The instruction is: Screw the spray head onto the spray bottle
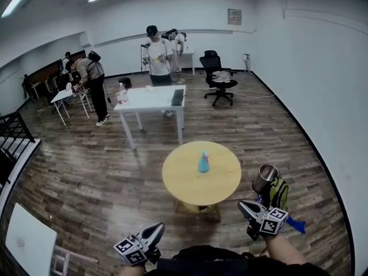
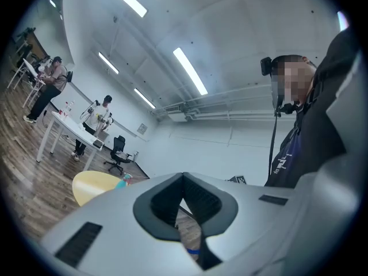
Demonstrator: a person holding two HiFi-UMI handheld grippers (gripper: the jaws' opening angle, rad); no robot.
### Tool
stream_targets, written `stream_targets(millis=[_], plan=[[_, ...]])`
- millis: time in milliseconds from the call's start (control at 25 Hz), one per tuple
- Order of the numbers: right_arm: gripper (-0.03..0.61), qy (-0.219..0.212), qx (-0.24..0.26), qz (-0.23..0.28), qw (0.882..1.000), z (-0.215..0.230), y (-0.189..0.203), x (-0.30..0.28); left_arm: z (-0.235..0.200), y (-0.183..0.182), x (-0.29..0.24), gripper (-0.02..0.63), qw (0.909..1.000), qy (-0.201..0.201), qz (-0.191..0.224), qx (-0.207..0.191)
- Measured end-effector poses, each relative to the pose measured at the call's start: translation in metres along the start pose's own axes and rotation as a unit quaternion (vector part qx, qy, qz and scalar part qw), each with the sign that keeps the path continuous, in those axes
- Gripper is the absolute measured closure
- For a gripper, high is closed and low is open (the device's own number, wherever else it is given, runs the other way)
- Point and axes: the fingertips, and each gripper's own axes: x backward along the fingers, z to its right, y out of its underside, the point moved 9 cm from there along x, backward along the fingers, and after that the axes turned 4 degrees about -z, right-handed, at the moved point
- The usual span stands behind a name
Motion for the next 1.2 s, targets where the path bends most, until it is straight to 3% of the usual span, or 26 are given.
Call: stream_targets(millis=[240, 440, 640, 920, 1200], plan=[[0.575, -0.036, 0.013, -0.006, 0.999, 0.106, -0.064, 0.006, 0.010, 0.002, -0.112, 0.611, 0.9996, -0.021, 0.020, -0.003], [0.575, -0.041, 0.001, -0.011, 0.999, 0.175, -0.078, 0.004, 0.004, 0.008, -0.167, 0.611, 0.9994, -0.034, 0.011, -0.004], [0.575, -0.038, -0.002, -0.017, 0.999, 0.208, -0.080, -0.015, -0.026, 0.004, -0.192, 0.611, 0.9992, -0.040, 0.005, -0.001], [0.575, -0.005, 0.005, -0.022, 1.000, 0.211, -0.077, -0.082, -0.117, -0.017, -0.194, 0.611, 0.9998, 0.000, 0.006, 0.020], [0.575, 0.041, -0.002, 0.012, 0.999, 0.189, -0.084, -0.210, -0.257, -0.096, -0.168, 0.611, 0.9989, 0.045, -0.014, 0.007]])
